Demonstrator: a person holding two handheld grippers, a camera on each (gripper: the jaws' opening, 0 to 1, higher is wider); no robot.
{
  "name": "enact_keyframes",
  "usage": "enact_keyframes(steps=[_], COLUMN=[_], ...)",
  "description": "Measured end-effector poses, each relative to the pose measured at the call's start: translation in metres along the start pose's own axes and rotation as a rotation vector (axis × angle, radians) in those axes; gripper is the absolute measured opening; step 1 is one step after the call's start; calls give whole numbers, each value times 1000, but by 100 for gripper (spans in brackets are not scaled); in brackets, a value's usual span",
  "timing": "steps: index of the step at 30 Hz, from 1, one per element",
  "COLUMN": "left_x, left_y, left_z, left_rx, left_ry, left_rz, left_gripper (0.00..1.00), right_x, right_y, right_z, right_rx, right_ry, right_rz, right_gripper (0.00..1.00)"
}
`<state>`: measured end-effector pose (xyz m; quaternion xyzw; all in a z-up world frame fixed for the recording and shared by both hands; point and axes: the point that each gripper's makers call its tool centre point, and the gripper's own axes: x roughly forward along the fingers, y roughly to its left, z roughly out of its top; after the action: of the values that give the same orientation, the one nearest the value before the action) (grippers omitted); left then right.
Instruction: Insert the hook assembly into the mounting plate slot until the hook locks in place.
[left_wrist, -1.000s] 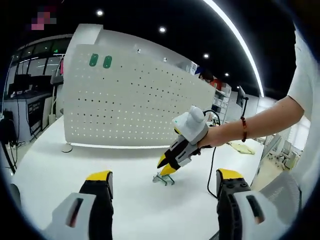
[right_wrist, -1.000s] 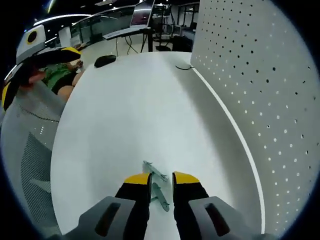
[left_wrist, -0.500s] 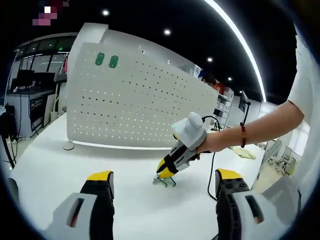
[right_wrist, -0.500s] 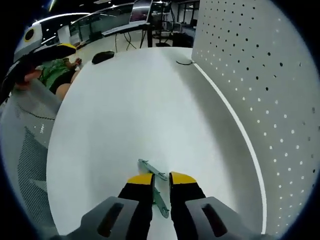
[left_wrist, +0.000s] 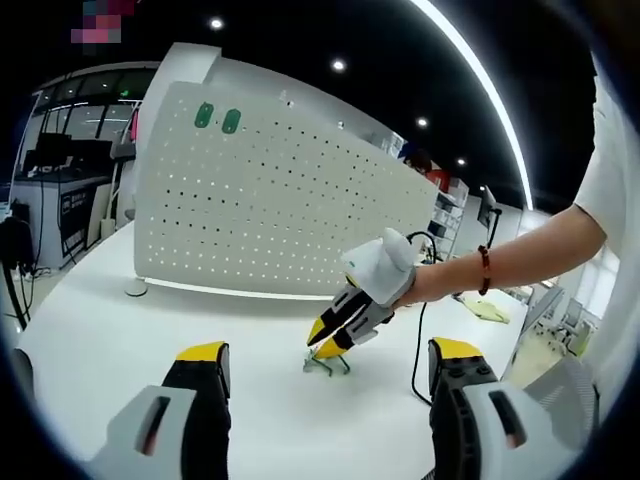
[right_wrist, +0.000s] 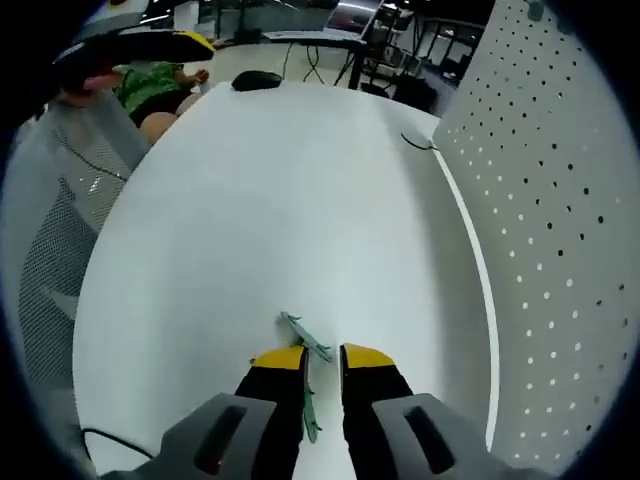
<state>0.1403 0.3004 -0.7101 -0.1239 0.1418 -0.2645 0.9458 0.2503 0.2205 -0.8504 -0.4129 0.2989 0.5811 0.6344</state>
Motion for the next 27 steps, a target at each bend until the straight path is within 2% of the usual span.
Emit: enact_keyframes(steps=[3, 8, 12, 17, 27], left_x=[0, 1, 0, 0, 0], left_y=[1, 0, 1, 1, 2], left_z=[0, -2, -3, -3, -2], left_rx=[-4, -4, -10, -11, -16], left_ry=[1, 8, 8, 9, 4], left_rz=[2, -1, 0, 0, 9], left_gripper=[83, 83, 82, 82, 81], right_x=[0, 3, 3, 3, 8], right_y=[1, 8, 11, 7, 8], right_z=[2, 3, 4, 8, 11], right_rx=[-53, -10, 22, 16, -63], right_ry=[3, -4, -5, -10, 1], right_rz=[-16, 12, 17, 2, -8], right_gripper=[4, 1, 3, 6, 6])
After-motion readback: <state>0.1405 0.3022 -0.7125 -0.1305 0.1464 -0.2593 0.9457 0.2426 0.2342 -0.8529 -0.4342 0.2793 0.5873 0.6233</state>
